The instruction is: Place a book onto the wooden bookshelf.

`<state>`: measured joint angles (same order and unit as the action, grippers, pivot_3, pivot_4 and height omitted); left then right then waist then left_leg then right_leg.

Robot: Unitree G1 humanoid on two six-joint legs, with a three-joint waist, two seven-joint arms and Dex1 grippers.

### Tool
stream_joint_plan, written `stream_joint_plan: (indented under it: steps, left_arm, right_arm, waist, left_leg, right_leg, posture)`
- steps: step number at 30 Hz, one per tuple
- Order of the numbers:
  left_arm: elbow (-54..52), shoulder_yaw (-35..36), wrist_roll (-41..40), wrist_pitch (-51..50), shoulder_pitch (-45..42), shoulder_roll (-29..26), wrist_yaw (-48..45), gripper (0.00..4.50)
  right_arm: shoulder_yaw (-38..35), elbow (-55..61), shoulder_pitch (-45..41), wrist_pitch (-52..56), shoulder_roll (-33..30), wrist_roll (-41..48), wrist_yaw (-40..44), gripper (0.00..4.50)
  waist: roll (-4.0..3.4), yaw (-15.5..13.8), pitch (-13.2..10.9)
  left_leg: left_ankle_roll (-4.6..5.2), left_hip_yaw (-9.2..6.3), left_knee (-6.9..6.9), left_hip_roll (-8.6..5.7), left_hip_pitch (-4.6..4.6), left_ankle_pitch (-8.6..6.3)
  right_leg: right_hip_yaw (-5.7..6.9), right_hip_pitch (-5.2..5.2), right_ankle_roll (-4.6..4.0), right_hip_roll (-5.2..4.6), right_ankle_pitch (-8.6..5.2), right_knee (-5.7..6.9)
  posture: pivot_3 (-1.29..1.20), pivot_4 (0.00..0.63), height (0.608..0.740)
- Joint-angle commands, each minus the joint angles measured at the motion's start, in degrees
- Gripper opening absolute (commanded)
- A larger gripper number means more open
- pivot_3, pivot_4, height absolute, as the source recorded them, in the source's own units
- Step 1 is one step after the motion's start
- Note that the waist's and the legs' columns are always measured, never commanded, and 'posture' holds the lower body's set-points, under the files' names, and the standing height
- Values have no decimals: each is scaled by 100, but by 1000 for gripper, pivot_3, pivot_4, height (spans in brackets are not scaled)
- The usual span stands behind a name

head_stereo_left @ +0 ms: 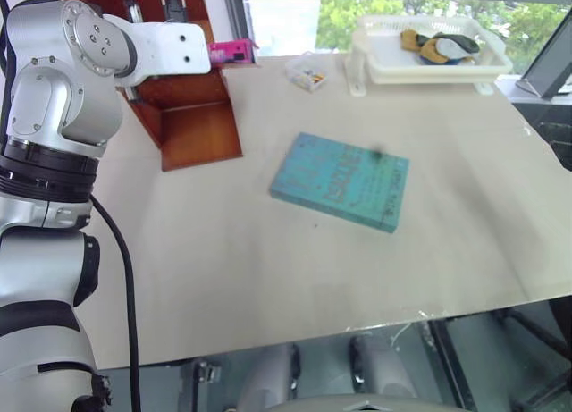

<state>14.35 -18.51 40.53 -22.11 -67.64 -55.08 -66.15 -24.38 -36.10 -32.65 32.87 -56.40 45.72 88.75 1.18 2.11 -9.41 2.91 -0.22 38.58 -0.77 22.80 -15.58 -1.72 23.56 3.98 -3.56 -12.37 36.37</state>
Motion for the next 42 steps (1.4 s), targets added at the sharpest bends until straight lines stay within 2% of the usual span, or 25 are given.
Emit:
stream_joint_plan:
  steps: [1, 4, 12, 17, 21, 28, 30, 32, 34, 37, 39, 42]
  left_arm:
    - [-25, 119, 137, -48, -96, -127, 118, 3163]
    - [1, 140, 183, -20, -95, -158, 253, 4445]
    - [-251, 289, 115, 26, 172, -493, 194, 4445]
    - [-475, 806, -369, 55, 374, -624, 307, 4445]
    - [-995, 1696, -1734, -512, 678, -411, -343, 4445]
    - [-1662, 3163, -3356, -1304, 1221, -911, -790, 4445]
    - [-2064, 3887, -4172, -1807, 1466, -695, -919, 4445]
    - [-2735, 4389, -4605, -2167, 2048, -356, -714, 4445]
    - [-3780, 4769, -5249, -3081, 2825, 200, -549, 4445]
    - [-5043, 5272, -5888, -3769, 4268, 1024, -219, 4445]
    - [-5396, 5473, -6144, -4035, 5091, 1612, 123, 4445]
    - [-5347, 5500, -6292, -3776, 6264, 2155, 333, 4445]
  right_arm:
    - [-22, -24, -195, -145, -197, 82, 375, 4500]
    - [10, -48, -190, -163, -234, 115, 375, 4500]
    - [56, -176, -323, -204, -307, 126, 375, 4500]
    - [139, -276, -437, -204, -381, 134, 375, 4500]
    - [184, -296, -479, -216, -413, 155, 375, 4500]
    - [216, -303, -388, -233, -510, 226, 375, 4500]
    - [202, -259, -309, -200, -543, 259, 375, 4500]
    - [170, -174, -158, -166, -586, 299, 375, 4500]
    - [73, 3, 69, -116, -605, 358, 375, 4500]
    - [-83, 359, 611, -90, -600, 273, 375, 4500]
    - [-174, 588, 1125, -153, -602, 151, 351, 4500]
    - [-196, 741, 1762, -371, -605, -112, 322, 4500]
  waist:
    - [1, -3, 0]
    - [1, -14, 0]
    - [1, -33, 0]
    - [1, -41, -1]
    - [1, -65, 0]
    - [0, -59, -1]
    - [0, -56, 0]
    - [-4, -73, 2]
    - [-22, -125, 13]
    - [-20, -148, 14]
    - [-13, -147, 13]
    - [-18, -149, 19]
  left_leg:
    - [0, -1, 1, 0, 1, 0]
    - [0, -1, 1, -1, 2, 0]
    - [0, -1, 1, -1, 7, 0]
    - [1, -3, 1, 0, 7, 0]
    - [1, -3, 4, -1, 8, 0]
    - [-1, -4, 3, 3, 8, 0]
    - [0, -3, 4, 2, 7, 0]
    - [-1, -5, 4, 1, 6, 0]
    - [-2, -8, 5, 2, 0, 1]
    - [-4, -16, 12, 2, -4, 2]
    - [-13, -23, 21, 5, 2, 6]
    - [-12, -27, 20, 6, -10, 4]
  right_leg:
    - [0, 0, 0, 0, 0, 0]
    - [0, 0, 0, -2, 0, -1]
    - [1, 1, 0, -4, 0, -7]
    - [3, 1, 0, -4, 0, -6]
    - [4, 1, 0, -8, 0, -5]
    - [6, 2, 0, -7, 0, -7]
    - [6, 0, 0, -8, 0, -11]
    - [7, -2, 0, -10, 0, -12]
    - [10, -11, 0, -13, 0, -16]
    - [15, -21, 0, -13, 0, -13]
    - [18, -22, -1, -12, 1, -12]
    - [21, -33, -2, -14, 0, -21]
  posture:
    - [0, 150, 740]
    - [0, 150, 740]
    - [0, 150, 740]
    - [0, 150, 740]
    - [0, 150, 740]
    - [0, 150, 740]
    - [0, 150, 740]
    - [0, 150, 740]
    - [0, 150, 740]
    - [0, 150, 740]
    - [0, 150, 740]
    - [0, 150, 740]
